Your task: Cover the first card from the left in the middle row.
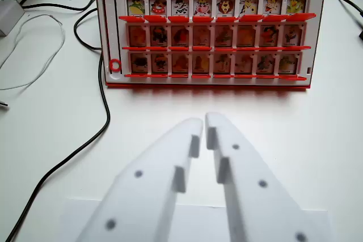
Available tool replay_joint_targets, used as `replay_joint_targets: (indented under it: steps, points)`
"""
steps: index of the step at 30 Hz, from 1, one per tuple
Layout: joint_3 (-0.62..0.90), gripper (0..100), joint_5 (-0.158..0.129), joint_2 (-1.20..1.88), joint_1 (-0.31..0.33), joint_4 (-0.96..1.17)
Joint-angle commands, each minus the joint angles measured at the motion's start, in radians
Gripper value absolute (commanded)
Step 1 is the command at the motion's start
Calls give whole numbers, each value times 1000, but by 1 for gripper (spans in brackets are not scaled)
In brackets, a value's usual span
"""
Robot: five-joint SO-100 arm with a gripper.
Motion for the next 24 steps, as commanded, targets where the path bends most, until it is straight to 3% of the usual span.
replay_joint_targets:
  steps: [1, 24]
  points:
    - [-126, 0, 6, -60, 20, -9]
    - [-140, 0, 9, -49, 12, 29]
